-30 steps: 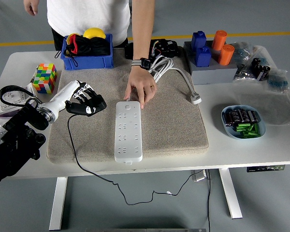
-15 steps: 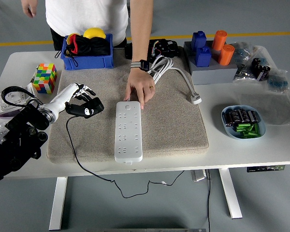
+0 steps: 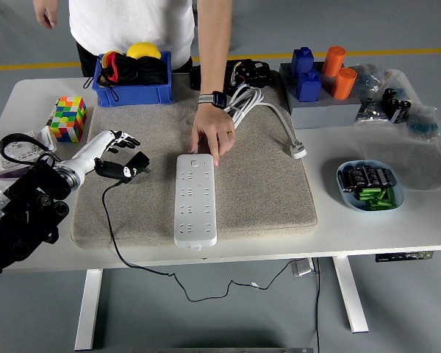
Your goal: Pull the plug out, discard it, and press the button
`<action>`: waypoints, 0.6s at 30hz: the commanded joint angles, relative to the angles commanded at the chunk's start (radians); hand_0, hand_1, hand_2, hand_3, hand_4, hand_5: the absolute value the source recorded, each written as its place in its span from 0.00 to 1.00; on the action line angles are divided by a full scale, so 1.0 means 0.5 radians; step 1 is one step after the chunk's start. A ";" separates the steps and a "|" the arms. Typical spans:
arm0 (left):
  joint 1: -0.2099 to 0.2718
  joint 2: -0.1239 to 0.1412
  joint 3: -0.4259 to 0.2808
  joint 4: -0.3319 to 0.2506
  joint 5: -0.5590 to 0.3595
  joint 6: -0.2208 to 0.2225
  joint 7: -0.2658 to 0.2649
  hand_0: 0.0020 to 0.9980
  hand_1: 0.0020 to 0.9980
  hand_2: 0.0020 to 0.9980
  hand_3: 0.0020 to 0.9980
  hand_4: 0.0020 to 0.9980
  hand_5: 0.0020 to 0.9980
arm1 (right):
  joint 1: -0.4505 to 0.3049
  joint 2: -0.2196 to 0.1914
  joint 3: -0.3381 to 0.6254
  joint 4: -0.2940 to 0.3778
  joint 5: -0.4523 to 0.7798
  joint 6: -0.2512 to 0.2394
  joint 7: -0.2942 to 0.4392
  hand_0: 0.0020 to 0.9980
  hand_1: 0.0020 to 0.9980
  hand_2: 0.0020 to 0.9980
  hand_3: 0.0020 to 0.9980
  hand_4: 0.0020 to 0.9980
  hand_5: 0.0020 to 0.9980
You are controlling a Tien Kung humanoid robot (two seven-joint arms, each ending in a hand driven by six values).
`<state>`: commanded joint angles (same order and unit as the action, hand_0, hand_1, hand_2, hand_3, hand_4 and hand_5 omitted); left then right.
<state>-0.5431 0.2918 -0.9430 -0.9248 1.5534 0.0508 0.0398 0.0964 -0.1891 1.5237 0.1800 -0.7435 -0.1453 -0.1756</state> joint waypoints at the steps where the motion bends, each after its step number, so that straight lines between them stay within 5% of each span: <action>1: 0.004 0.003 -0.005 -0.028 0.002 0.006 0.001 0.84 0.92 0.84 0.83 0.98 0.03 | 0.000 0.000 -0.001 0.000 0.000 0.001 -0.001 0.74 0.66 0.64 0.61 0.66 0.48; 8: 0.024 0.040 0.071 -0.401 -0.020 0.088 -0.057 0.82 0.88 0.82 0.84 0.97 0.00 | -0.002 -0.001 0.007 0.000 -0.008 0.001 -0.007 0.74 0.66 0.64 0.61 0.66 0.48; 9: 0.020 0.040 0.096 -0.449 -0.029 0.085 -0.054 0.35 0.51 0.52 0.80 0.75 0.00 | -0.002 -0.001 0.006 0.000 -0.007 0.001 -0.006 0.74 0.66 0.64 0.61 0.66 0.48; 14: -0.038 0.003 0.248 -0.510 -0.094 0.053 0.000 0.35 0.51 0.52 0.80 0.75 0.00 | 0.005 0.003 -0.004 0.000 0.003 -0.001 0.005 0.74 0.66 0.64 0.61 0.66 0.48; 15: -0.053 -0.009 0.278 -0.491 -0.104 0.050 0.008 0.15 0.22 0.28 0.71 0.48 0.00 | 0.005 0.004 -0.004 0.000 0.002 -0.001 0.006 0.74 0.66 0.64 0.61 0.66 0.48; 18: -0.112 -0.039 0.370 -0.411 -0.182 0.053 0.018 0.15 0.22 0.28 0.71 0.48 0.00 | 0.004 0.007 0.008 0.000 -0.005 -0.003 0.006 0.74 0.66 0.64 0.61 0.66 0.48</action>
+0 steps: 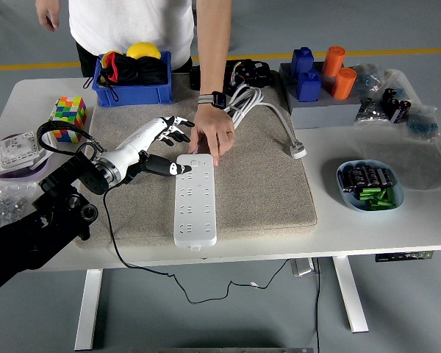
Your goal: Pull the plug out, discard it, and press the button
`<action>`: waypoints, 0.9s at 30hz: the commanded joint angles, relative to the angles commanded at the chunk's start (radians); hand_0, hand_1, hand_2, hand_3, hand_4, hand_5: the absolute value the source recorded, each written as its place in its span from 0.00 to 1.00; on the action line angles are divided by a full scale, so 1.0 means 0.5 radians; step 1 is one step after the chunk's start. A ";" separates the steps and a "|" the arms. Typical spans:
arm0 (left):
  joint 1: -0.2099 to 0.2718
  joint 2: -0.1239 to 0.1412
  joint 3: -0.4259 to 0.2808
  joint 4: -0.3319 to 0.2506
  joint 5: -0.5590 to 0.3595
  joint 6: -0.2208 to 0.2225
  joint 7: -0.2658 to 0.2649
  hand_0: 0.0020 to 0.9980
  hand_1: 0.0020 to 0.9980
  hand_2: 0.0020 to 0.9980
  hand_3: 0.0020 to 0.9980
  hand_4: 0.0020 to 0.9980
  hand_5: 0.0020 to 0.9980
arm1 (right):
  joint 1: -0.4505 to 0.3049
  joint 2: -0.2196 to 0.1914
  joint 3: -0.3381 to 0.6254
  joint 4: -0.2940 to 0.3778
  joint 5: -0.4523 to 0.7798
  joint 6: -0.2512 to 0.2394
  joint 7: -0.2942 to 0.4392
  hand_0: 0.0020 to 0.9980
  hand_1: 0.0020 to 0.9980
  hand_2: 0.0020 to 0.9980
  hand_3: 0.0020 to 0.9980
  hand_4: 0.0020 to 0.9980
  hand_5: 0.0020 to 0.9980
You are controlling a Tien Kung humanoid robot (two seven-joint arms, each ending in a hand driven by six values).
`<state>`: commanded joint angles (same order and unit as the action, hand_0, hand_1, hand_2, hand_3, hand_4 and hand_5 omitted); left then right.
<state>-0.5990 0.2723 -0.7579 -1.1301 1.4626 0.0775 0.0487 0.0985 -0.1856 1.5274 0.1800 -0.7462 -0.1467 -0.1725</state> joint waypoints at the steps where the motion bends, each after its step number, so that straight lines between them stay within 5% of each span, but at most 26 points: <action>1: -0.017 -0.007 0.025 0.022 -0.025 0.001 0.003 0.15 0.22 0.28 0.71 0.48 0.00 | -0.001 0.000 0.001 0.000 -0.002 0.001 -0.002 0.74 0.66 0.64 0.61 0.66 0.48; 2: -0.027 -0.011 0.040 0.034 -0.040 0.002 0.005 0.15 0.22 0.28 0.71 0.48 0.00 | -0.002 0.001 0.001 0.000 -0.003 0.001 -0.003 0.74 0.66 0.64 0.61 0.66 0.48; 3: -0.061 -0.026 0.080 0.072 -0.069 -0.001 0.023 0.03 0.06 0.13 0.66 0.24 0.00 | -0.004 0.001 0.004 0.000 -0.008 0.002 -0.006 0.74 0.66 0.64 0.61 0.66 0.48; 9: -0.174 -0.087 0.188 0.212 -0.166 -0.063 0.139 0.00 0.04 0.11 0.63 0.18 0.00 | 0.000 -0.004 -0.005 0.000 -0.002 0.002 -0.005 0.74 0.66 0.64 0.61 0.66 0.48; 15: -0.248 -0.141 0.264 0.332 -0.197 -0.136 0.276 0.00 0.04 0.12 0.64 0.23 0.00 | 0.005 -0.013 -0.015 0.000 0.001 0.000 -0.005 0.74 0.66 0.64 0.61 0.66 0.48; 27: -0.334 -0.195 0.361 0.469 -0.105 -0.138 0.376 0.00 0.03 0.12 0.64 0.22 0.00 | 0.006 -0.016 -0.036 0.000 0.004 -0.002 0.000 0.74 0.66 0.64 0.61 0.66 0.48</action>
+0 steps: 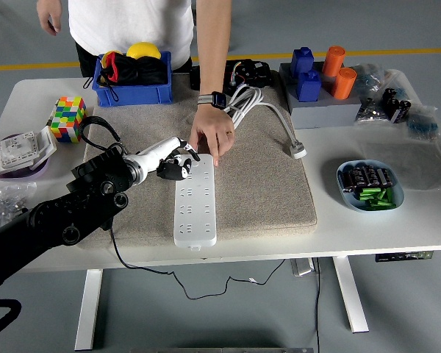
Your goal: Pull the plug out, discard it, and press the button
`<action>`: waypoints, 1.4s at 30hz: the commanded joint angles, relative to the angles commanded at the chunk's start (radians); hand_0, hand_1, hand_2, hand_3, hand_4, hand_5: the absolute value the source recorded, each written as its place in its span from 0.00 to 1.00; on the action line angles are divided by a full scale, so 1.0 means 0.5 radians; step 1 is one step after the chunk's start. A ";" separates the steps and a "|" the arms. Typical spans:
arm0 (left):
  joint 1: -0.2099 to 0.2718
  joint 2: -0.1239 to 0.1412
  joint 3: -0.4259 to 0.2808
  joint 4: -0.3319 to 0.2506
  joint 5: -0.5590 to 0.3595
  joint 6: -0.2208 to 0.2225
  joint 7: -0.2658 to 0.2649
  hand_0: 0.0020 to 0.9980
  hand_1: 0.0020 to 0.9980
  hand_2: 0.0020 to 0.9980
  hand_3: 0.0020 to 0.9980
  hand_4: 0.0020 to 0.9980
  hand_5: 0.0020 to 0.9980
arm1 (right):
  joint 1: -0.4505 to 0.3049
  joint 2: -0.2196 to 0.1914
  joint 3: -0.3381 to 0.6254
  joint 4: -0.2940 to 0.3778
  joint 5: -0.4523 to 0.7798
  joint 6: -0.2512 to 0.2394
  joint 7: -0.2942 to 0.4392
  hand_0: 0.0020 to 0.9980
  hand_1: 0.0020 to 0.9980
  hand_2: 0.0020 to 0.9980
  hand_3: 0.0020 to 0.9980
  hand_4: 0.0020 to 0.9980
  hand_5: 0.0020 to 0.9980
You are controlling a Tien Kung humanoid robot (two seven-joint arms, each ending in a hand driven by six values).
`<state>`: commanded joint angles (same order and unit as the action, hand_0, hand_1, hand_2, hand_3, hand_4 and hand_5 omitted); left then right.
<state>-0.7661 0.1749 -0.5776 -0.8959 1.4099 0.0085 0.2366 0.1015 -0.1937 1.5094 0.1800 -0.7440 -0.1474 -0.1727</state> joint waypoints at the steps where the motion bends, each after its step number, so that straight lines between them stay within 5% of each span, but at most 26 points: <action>1: -0.001 -0.001 0.003 0.002 0.002 0.000 0.002 0.00 0.03 0.12 0.64 0.22 0.00 | 0.000 0.000 0.000 0.000 0.000 0.000 -0.001 0.74 0.66 0.64 0.61 0.66 0.48; 24: -0.058 -0.021 0.146 0.090 0.055 -0.005 0.033 0.00 0.03 0.12 0.64 0.21 0.00 | -0.006 -0.001 0.014 0.000 -0.005 0.003 -0.005 0.74 0.66 0.64 0.61 0.66 0.48; 36: 0.002 0.018 -0.118 -0.085 0.205 0.036 -0.009 0.00 0.03 0.13 0.64 0.18 0.00 | -0.006 0.004 0.019 0.000 -0.002 0.002 0.000 0.74 0.66 0.64 0.61 0.66 0.48; 41: 0.139 0.067 -0.326 -0.201 0.335 0.129 -0.165 0.00 0.03 0.13 0.64 0.18 0.00 | -0.011 0.010 0.027 0.000 -0.009 0.006 -0.002 0.74 0.66 0.64 0.61 0.66 0.48; 42: 0.174 0.079 -0.382 -0.230 0.354 0.155 -0.209 0.16 0.18 0.27 0.68 0.44 0.00 | -0.012 0.011 0.028 0.000 -0.012 0.006 -0.003 0.74 0.66 0.65 0.61 0.66 0.48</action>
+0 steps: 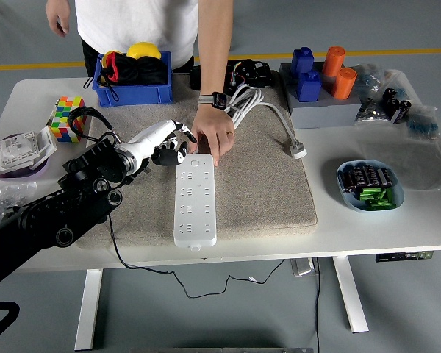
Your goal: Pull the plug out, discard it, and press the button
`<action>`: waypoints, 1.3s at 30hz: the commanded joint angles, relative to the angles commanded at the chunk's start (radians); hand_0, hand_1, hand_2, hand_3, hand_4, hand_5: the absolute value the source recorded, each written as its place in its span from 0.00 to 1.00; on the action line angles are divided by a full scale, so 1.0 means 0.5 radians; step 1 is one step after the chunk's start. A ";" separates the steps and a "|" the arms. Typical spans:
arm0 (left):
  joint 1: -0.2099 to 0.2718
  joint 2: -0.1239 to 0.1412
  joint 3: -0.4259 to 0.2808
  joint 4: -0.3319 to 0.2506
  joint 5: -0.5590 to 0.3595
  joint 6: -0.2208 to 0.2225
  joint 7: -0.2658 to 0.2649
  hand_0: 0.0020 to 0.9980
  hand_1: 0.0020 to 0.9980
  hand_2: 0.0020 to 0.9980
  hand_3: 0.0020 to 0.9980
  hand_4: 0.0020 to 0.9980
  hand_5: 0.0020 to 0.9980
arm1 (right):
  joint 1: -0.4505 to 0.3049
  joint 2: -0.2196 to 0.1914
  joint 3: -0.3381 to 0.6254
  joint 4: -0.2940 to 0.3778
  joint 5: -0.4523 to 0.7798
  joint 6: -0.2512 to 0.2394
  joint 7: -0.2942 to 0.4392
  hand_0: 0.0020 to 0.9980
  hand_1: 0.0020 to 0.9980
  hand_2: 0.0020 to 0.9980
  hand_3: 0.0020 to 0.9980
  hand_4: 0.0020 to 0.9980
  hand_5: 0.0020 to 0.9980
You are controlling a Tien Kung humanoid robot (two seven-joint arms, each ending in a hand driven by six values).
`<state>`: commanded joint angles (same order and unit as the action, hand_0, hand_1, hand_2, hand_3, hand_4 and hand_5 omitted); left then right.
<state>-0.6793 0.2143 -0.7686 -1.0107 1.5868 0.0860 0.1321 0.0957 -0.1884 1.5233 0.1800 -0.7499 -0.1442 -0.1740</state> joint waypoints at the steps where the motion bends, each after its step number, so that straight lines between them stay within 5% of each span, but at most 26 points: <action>1: 0.035 0.011 -0.050 -0.027 0.016 0.021 -0.036 0.16 0.18 0.27 0.68 0.44 0.00 | -0.001 0.000 0.002 0.000 -0.001 0.000 0.000 0.74 0.66 0.65 0.61 0.66 0.48; 5: 0.164 0.059 -0.225 -0.118 0.056 0.028 -0.115 0.16 0.18 0.27 0.68 0.44 0.00 | -0.001 0.001 0.007 0.000 -0.005 0.001 -0.001 0.74 0.66 0.65 0.61 0.66 0.48; 6: 0.191 0.067 -0.262 -0.133 0.071 0.031 -0.124 0.50 0.58 0.54 0.74 0.59 0.00 | -0.001 0.001 0.008 0.000 -0.005 0.001 0.000 0.74 0.66 0.65 0.61 0.66 0.48; 11: 0.367 0.098 -0.543 -0.202 0.122 0.058 -0.172 0.50 0.58 0.54 0.74 0.59 0.00 | 0.002 0.001 0.005 0.000 -0.003 0.001 0.003 0.74 0.66 0.65 0.61 0.66 0.48; 12: 0.394 0.101 -0.591 -0.208 0.131 0.067 -0.183 0.79 0.81 0.73 0.81 0.64 0.09 | 0.003 0.002 0.004 0.000 -0.002 0.002 0.004 0.74 0.66 0.64 0.61 0.66 0.48; 24: 0.638 0.167 -1.089 -0.169 0.236 0.116 -0.253 0.87 0.88 0.82 0.84 0.65 0.16 | 0.004 0.004 0.026 0.000 -0.010 0.002 -0.002 0.74 0.66 0.64 0.61 0.66 0.48; 39: 0.724 0.175 -1.299 -0.158 0.268 0.125 -0.269 0.87 0.88 0.81 0.84 0.65 0.19 | 0.012 0.005 0.022 0.000 -0.007 0.004 -0.004 0.74 0.66 0.65 0.61 0.66 0.48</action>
<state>-0.3171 0.3018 -1.4182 -1.0895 1.7208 0.1483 -0.0022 0.1018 -0.1860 1.5344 0.1800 -0.7535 -0.1423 -0.1760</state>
